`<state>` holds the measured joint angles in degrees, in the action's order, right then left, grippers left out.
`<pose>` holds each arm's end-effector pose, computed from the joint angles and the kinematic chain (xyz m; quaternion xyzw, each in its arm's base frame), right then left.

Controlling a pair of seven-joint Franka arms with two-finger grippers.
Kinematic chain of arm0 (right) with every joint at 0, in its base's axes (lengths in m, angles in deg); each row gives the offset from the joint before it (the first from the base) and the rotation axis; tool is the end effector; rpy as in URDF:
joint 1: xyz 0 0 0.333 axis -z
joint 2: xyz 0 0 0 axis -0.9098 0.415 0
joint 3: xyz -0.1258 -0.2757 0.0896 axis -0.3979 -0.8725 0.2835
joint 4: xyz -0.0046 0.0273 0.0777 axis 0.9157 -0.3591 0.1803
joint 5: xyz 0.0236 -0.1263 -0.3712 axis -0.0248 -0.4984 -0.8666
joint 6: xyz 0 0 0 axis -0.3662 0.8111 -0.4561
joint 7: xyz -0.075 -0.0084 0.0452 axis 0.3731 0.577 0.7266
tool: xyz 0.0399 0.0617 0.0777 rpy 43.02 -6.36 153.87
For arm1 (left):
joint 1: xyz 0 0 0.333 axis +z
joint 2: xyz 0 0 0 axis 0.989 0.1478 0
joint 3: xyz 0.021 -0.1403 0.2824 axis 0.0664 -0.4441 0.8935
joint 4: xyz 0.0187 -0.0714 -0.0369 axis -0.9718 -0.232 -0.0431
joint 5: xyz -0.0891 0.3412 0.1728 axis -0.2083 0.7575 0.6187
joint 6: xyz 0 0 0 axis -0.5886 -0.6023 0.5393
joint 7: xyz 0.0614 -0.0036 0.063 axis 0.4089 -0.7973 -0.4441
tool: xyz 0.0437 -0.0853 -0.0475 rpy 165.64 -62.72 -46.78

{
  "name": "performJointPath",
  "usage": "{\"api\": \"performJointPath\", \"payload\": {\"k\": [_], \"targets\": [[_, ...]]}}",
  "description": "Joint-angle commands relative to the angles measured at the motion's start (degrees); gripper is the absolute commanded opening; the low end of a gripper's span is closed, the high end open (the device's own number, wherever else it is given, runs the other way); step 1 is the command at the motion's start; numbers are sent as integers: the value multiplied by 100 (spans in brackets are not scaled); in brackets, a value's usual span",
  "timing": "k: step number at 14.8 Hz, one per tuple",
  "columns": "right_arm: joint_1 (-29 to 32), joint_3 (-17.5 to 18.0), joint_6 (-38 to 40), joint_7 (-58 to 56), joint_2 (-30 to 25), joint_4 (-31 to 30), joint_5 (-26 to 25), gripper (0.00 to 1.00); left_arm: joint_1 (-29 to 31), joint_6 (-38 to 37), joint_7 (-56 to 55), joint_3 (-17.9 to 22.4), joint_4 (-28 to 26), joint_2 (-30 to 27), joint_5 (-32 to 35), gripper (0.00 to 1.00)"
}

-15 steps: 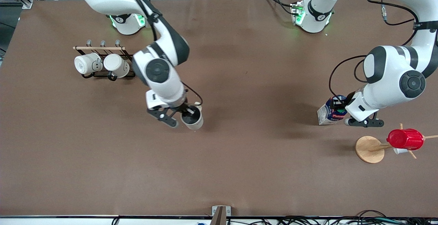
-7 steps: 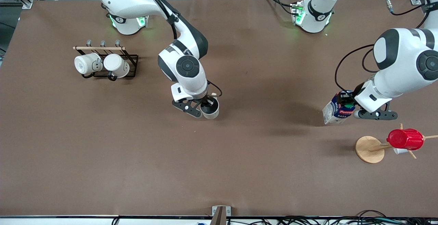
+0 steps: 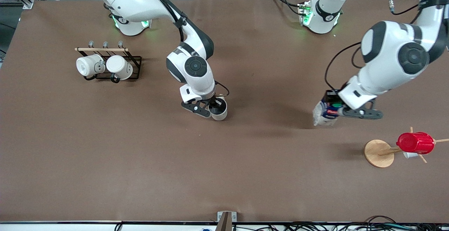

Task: Place cup and milk on table
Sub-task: 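Carry the mug and carton toward the table middle with both grippers, then release the mug with the right gripper and withdraw it toward its base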

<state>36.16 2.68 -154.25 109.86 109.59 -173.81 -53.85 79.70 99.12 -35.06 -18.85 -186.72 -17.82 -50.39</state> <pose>0.5181 0.4502 0.2521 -0.9769 0.2129 -0.0013 0.0197 0.5715 -0.1540 0.4216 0.9962 -0.0696 -0.0299 0.0438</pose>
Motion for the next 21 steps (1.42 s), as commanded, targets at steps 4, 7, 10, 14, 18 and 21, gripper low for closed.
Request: {"api": "performJointPath", "payload": {"k": [4, 7, 10, 14, 18, 21], "targets": [[-12, 46, -14, 56, -21, -60, -173, 84, -31, -66, -388, -844, 275, 344, -849, 17], [66, 63, 91, 4, -213, -7, -165, 100, -136, 39, -1090, -1266, 609, 738, -841, 17], [434, 63, 1090, -320, -1055, -7, -165, 100, -163, 477, -1591, -1767, 715, 1090, -806, 17], [1505, 19, 1900, -1557, -2215, 2, -165, 100, -409, 734, -2444, -1961, 1110, 1635, -166, 17], [2649, -59, 2604, -3412, -2832, 238, -94, 100, -409, 742, -2762, -2251, 1516, 2102, 389, 18], [2677, -822, 2904, -4484, -3279, 274, 334, 100, -488, 742, -2797, -2278, 1533, 2129, 433, 18]]}}
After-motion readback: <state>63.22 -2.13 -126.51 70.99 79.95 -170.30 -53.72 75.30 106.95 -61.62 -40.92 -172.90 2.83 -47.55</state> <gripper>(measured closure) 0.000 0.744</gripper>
